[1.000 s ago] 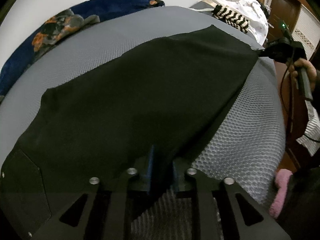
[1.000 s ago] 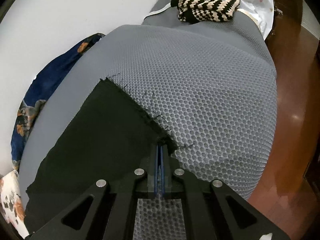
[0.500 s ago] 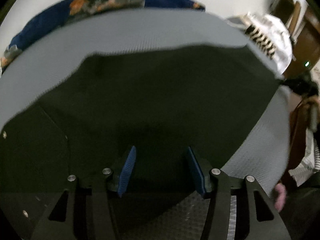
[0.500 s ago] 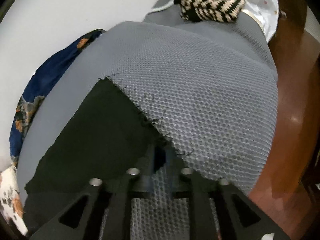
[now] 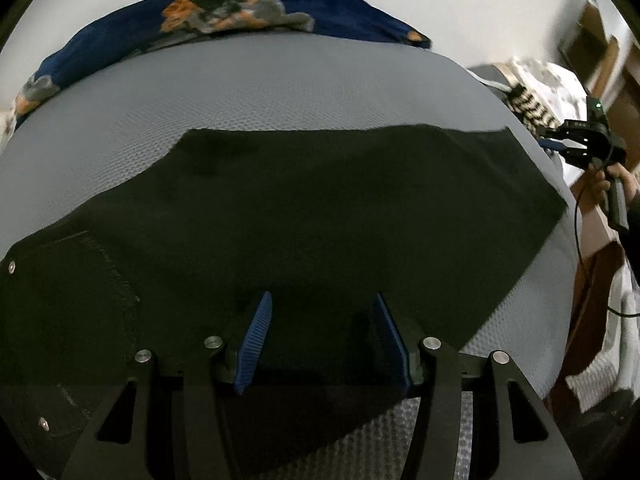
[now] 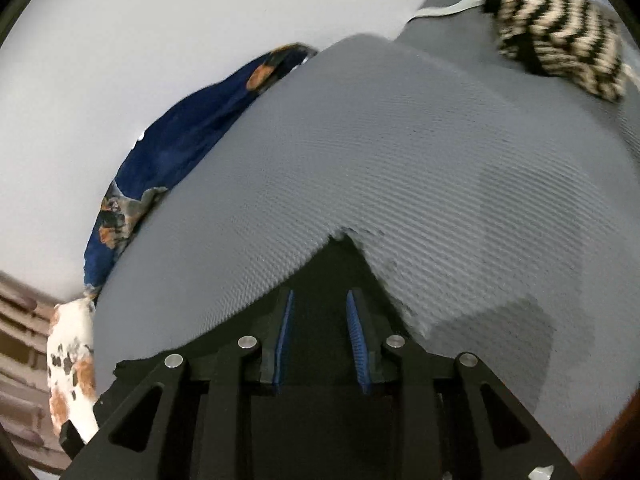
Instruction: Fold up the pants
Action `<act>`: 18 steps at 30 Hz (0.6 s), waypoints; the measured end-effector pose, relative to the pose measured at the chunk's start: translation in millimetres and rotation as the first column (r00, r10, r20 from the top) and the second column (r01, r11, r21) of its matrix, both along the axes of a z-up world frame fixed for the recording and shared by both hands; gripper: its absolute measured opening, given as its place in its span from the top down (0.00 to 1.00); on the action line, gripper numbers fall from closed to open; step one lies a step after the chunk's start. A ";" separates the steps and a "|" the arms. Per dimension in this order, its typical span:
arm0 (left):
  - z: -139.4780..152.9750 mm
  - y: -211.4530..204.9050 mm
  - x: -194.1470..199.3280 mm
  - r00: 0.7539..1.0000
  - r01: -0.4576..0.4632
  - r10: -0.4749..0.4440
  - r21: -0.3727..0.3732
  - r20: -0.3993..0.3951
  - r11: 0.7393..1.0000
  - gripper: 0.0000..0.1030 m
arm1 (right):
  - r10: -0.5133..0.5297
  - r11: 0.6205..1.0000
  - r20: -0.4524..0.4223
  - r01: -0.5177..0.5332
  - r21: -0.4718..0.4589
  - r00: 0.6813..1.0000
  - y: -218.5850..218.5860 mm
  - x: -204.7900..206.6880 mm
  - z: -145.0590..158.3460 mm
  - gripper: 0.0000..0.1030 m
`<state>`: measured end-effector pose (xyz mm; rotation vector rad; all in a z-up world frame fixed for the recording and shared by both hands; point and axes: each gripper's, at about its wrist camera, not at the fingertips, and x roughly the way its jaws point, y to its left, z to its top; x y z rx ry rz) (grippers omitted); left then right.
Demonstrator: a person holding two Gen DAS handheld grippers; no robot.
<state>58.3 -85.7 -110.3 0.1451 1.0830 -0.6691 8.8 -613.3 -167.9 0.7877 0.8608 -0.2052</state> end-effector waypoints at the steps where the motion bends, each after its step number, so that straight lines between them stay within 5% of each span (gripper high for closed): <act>1: -0.3 1.5 2.1 1.000 -0.014 0.014 0.000 -0.001 1.000 0.48 | 0.015 1.000 -0.015 -0.015 0.001 1.000 -1.3 9.8 -3.4 0.75; 18: -6.2 1.2 29.6 0.995 -0.094 0.096 0.042 -0.028 0.995 0.47 | 0.108 0.993 -0.102 -0.111 -0.026 0.989 -13.4 68.3 -29.3 0.76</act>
